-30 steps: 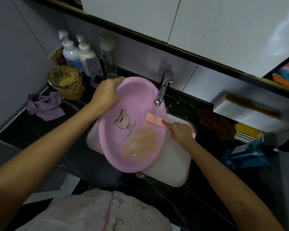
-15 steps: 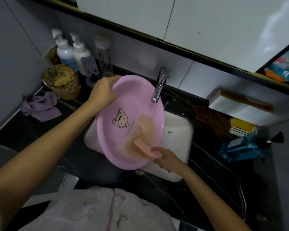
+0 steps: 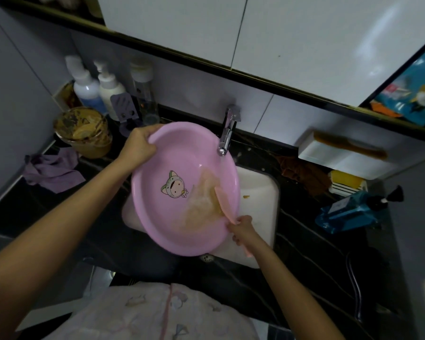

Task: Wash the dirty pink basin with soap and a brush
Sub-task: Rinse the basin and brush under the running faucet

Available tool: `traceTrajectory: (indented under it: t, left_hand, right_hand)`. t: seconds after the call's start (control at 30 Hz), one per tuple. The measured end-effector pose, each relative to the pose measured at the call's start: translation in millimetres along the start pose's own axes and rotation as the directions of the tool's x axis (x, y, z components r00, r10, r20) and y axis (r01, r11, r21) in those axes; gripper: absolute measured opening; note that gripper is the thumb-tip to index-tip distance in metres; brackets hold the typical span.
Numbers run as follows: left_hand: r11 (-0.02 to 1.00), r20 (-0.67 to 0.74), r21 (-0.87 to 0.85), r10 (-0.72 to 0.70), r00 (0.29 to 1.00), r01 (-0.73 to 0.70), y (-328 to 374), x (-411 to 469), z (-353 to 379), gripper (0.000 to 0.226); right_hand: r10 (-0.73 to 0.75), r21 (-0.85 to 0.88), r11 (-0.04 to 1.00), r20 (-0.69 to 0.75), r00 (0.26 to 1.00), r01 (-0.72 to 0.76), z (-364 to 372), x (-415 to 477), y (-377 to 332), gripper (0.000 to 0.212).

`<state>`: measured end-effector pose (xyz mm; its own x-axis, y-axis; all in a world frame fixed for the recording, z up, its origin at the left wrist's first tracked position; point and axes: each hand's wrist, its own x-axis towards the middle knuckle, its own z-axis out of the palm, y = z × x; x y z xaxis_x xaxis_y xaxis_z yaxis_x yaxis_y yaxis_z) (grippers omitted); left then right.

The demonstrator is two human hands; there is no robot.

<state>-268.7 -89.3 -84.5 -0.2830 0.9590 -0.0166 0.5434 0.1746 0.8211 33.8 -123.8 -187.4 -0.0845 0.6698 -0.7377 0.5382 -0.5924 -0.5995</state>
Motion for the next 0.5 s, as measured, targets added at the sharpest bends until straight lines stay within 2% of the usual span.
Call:
traceTrajectory:
  t: [0.13,0.2,0.33,0.43,0.5]
  left_hand:
    - [0.994,0.028,-0.005,-0.111,0.993,0.111,2,-4,-5,0.066]
    - [0.983,0.037,-0.007,-0.181,0.983,0.181,1,-6,-7,0.059]
    - [0.943,0.079,-0.030,-0.329,0.941,0.333,-10,-15,1,0.049]
    - [0.906,0.151,-0.076,-0.403,0.903,0.417,-24,-23,13,0.042]
    - [0.889,0.221,-0.059,-0.433,0.874,0.455,-31,-30,28,0.033]
  right_hand:
    - [-0.014,-0.054,0.998,-0.003,1.000,0.014,-5,-7,5,0.018]
    - [-0.021,-0.050,0.999,-0.066,0.998,0.017,-17,-17,1,0.017]
    - [-0.016,0.111,0.993,-0.190,0.982,0.038,-47,-43,-5,0.044]
    - [-0.052,0.297,0.945,-0.273,0.961,0.135,-66,-63,-13,0.023]
    - [-0.046,0.343,0.924,-0.346,0.937,0.172,-79,-74,-24,0.020]
